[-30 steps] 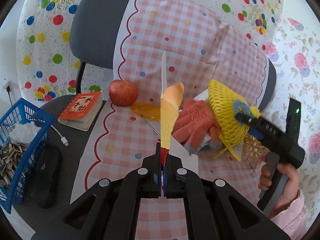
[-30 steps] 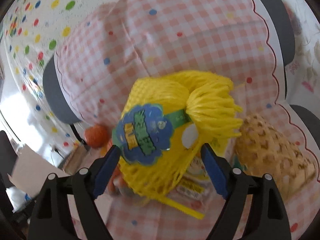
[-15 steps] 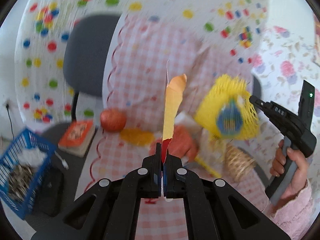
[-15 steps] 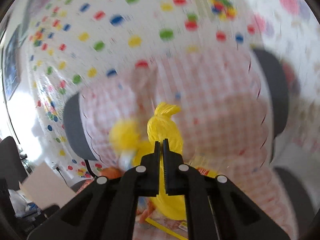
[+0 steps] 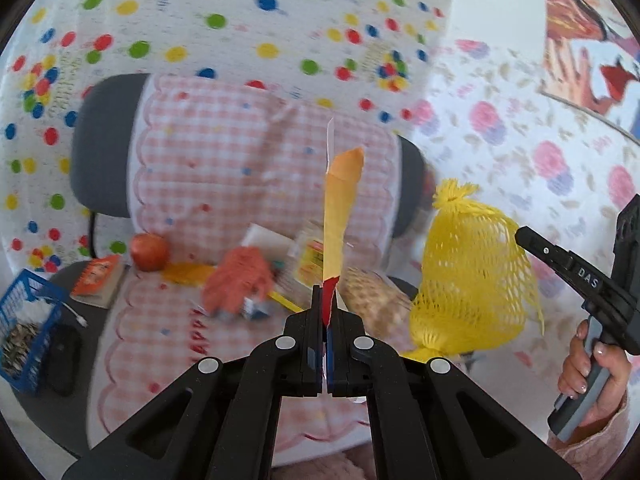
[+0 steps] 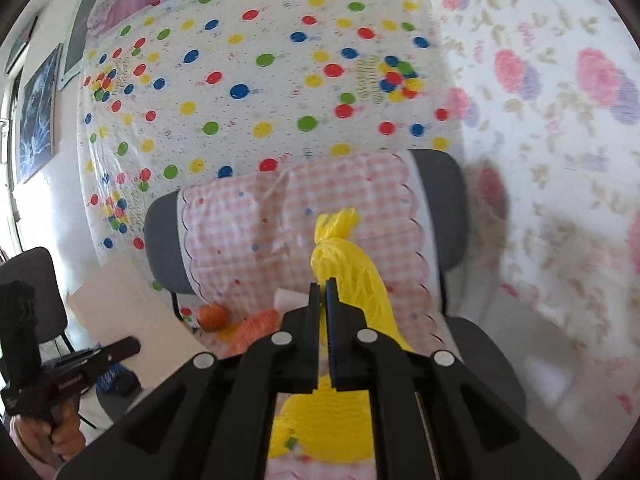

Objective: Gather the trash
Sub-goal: 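Grasp the yellow mesh net with the right gripper and lift it toward the wastebasket, then open the right gripper over the pink wastebasket to drop the mesh net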

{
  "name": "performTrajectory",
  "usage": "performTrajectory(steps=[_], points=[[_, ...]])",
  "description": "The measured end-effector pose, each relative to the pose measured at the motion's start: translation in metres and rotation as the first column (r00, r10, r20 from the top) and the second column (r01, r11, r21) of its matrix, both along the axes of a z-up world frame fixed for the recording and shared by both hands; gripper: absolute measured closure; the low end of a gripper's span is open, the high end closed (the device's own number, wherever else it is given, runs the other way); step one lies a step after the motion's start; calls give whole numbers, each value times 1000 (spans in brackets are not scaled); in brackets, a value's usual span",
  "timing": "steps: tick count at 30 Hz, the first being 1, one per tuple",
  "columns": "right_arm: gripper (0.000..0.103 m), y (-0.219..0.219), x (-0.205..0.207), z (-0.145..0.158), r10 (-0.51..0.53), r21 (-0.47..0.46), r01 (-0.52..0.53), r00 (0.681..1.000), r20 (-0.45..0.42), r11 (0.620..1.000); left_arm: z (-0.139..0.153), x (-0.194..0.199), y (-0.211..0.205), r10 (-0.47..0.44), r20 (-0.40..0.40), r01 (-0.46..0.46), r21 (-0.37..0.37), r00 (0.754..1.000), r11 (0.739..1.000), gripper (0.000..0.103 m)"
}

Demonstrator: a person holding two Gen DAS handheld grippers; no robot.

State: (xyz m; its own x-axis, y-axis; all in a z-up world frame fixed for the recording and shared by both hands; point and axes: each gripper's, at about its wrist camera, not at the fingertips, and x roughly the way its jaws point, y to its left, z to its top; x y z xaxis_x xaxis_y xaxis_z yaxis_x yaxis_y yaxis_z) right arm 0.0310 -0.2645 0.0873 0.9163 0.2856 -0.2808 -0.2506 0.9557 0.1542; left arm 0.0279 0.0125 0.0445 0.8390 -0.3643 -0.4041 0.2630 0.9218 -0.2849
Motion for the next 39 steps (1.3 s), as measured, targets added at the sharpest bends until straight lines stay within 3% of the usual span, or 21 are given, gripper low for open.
performTrajectory(steps=[7,16,22,33,39], points=[[100,-45,-65,-38,-143,-32,142,989,-45,989,-31,-19,-58,-151,-30,152,39,988,988,102],[100,-79,-110,-95,-265,-83,255,949,-168,963,-76,-32,-127,-331,-95,337,57,939,940,102],[100,-97,-114,-128,-306,-98,290,920,-245,952,-100,-31,-161,-389,-138,400,68,911,914,102],[99,-129,-96,-177,-310,-80,303,875,-371,950,-138,-15,-221,-416,-194,451,195,888,871,100],[99,-142,-86,-194,-306,-60,310,857,-415,949,-155,4,-239,-419,-249,468,192,873,862,99]])
